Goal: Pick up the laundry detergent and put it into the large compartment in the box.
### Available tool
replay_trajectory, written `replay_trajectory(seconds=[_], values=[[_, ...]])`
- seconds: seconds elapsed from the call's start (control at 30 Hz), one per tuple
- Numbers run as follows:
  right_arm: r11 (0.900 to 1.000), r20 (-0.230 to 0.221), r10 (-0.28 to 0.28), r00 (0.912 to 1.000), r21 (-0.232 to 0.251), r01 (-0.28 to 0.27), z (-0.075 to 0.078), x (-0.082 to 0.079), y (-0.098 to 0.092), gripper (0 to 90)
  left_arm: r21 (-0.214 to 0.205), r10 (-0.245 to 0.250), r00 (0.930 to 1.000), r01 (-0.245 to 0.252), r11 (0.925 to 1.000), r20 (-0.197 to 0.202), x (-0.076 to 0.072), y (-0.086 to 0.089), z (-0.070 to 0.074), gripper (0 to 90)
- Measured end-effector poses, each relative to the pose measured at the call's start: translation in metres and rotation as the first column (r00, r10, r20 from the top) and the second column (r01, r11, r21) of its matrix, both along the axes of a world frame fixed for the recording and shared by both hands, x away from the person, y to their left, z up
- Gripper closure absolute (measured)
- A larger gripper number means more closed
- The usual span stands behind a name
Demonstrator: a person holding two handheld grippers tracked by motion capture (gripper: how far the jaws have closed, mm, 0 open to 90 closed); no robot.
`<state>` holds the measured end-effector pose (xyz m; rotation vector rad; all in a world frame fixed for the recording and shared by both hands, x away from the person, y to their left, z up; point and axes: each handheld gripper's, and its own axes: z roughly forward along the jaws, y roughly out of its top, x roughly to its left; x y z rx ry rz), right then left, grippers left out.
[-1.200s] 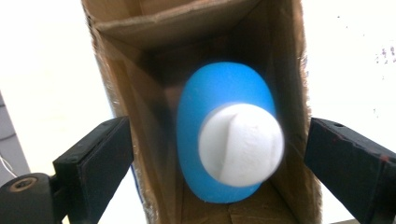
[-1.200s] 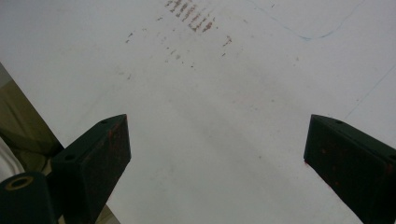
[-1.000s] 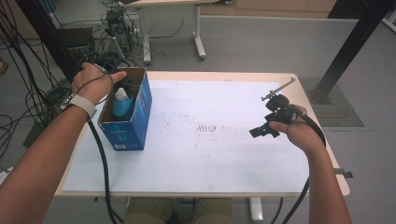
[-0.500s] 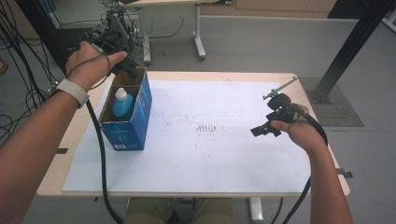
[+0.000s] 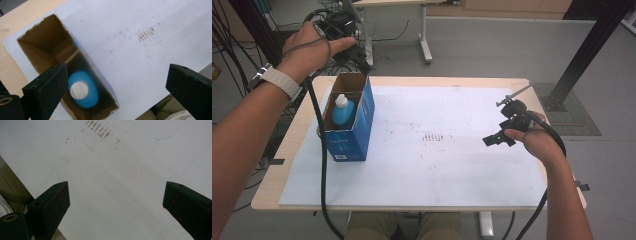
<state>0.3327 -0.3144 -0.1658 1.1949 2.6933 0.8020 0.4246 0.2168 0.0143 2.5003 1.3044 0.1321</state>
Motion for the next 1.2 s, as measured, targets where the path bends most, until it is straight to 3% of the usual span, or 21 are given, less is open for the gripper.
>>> replay_trajectory(seconds=[0.17, 0.23, 0.33, 0.4, 0.5, 0.7, 0.93, 1.03, 1.2], values=[[1.0, 0.0, -0.001, 1.0, -0.001, 0.001, 0.002, 0.0, 0.0, 7.2, 0.003, -0.073, 0.9973, 0.073, 0.9973, 0.002, 0.0, -0.012, 0.004, 4.6], [1.0, -0.003, -0.001, 1.0, -0.004, 0.001, 0.002, 0.0, 0.0, 7.2, -0.014, -0.106, 0.9944, 0.106, 0.9943, 0.001, 0.0, -0.016, 0.004, 4.6], [1.0, -0.003, 0.003, 1.0, -0.004, -0.003, 0.002, 0.0, 0.002, 7.2, -0.001, -0.18, 0.9836, 0.18, 0.9836, 0.009, 0.001, -0.028, 0.003, 4.6], [1.0, -0.001, 0.003, 1.0, -0.004, -0.003, 0.003, -0.001, 0.002, 7.2, 0.011, -0.229, 0.9735, 0.229, 0.9734, 0.002, 0.004, -0.035, 0.002, 4.6], [1.0, 0.0, 0.0, 1.0, -0.003, 0.0, 0.005, -0.002, 0.001, 7.1, 0.035, -0.305, 0.9524, 0.305, 0.9517, -0.003, 0.005, -0.047, -0.003, 5.1], [1.0, -0.003, -0.005, 1.0, -0.006, 0.005, 0.004, -0.003, 0.0, 7.2, 0.042, -0.405, 0.9142, 0.405, 0.9132, -0.021, 0.01, -0.064, -0.022, 5.3], [1.0, 0.0, -0.008, 1.0, -0.004, 0.008, 0.004, -0.004, -0.001, 7.2, 0.047, -0.474, 0.8791, 0.476, 0.8781, -0.05, 0.014, -0.082, -0.04, 5.3], [1.0, 0.0, -0.008, 1.0, -0.003, 0.008, 0.003, -0.004, 0.0, 7.2, 0.05, -0.506, 0.8606, 0.509, 0.8594, -0.057, 0.014, -0.088, -0.047, 5.3], [0.9999, -0.003, -0.01, 0.9999, -0.002, 0.01, 0.002, -0.005, 0.0, 7.2, 0.05, -0.541, 0.8386, 0.544, 0.8374, -0.06, 0.015, -0.094, -0.055, 5.4]])
